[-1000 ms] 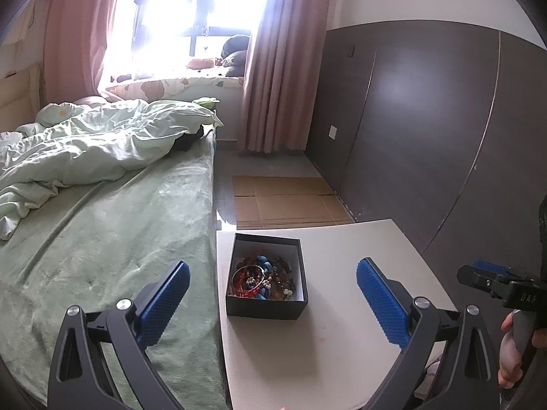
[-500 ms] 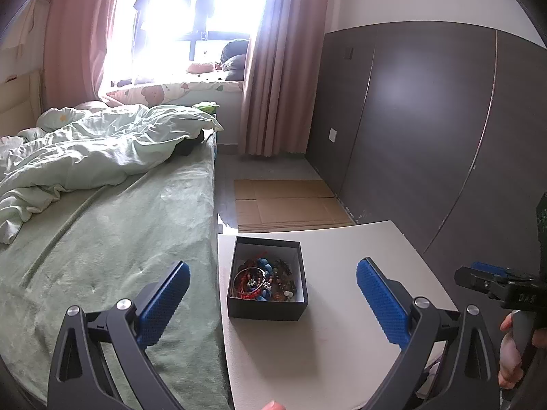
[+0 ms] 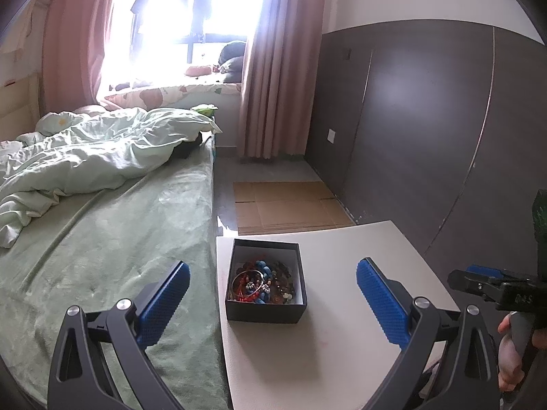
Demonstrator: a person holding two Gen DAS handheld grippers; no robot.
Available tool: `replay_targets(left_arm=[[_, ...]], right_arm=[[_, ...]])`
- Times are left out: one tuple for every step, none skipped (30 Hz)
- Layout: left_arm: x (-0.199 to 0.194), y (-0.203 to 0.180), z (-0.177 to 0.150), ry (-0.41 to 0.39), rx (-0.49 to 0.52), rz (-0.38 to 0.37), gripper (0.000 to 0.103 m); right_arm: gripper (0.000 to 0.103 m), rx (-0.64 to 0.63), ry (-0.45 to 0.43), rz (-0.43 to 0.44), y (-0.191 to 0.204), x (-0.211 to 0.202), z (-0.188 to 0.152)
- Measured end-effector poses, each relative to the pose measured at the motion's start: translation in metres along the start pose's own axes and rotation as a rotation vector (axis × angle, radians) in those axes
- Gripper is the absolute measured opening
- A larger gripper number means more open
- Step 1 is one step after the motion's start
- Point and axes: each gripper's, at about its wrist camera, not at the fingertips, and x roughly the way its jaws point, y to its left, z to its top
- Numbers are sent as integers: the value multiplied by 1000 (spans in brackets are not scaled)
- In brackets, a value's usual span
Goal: Organize jewelry
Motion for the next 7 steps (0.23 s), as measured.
replay_targets(left_arm=[[1, 0, 0, 2, -1, -5, 95], [1, 1, 1, 2, -2, -7, 95], [1, 1, 1, 1, -4, -8, 95], [1, 1, 1, 0, -5, -8, 95], [1, 2, 1, -2, -6, -9, 95], [2, 2, 1, -2, -7, -9, 95], [2, 3, 1, -1, -9, -12, 95]], right_arm=[[98, 1, 2, -1, 0, 1, 0], [98, 2, 2, -1, 0, 2, 1], [98, 2, 3, -2, 1, 2, 1], [98, 1, 3, -3, 1, 2, 1], [98, 2, 3, -5, 1, 2, 1], [98, 2, 3, -6, 1, 3, 1], [98, 2, 4, -7, 2, 3, 1]])
